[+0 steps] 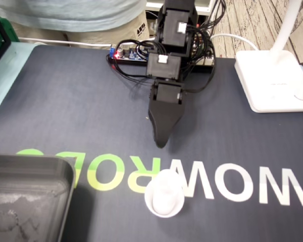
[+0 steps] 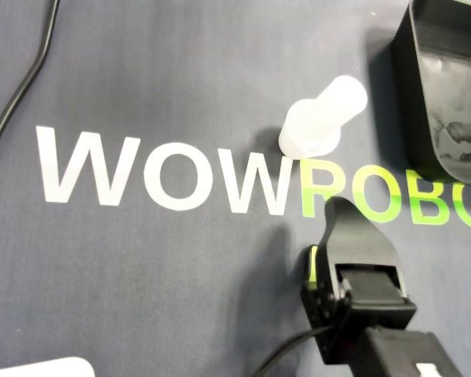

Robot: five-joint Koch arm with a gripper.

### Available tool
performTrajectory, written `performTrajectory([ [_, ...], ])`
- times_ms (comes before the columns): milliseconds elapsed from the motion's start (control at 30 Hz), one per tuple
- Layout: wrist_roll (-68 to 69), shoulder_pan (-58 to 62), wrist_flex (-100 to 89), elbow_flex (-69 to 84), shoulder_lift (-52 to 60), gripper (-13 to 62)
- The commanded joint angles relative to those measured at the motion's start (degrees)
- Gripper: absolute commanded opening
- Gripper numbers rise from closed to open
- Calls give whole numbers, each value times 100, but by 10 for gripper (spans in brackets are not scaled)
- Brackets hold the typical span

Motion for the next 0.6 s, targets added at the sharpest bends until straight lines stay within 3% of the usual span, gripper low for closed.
performTrajectory([
  [0, 18, -18, -255, 176, 431, 330],
  [567, 105, -18, -97, 316, 431, 341],
])
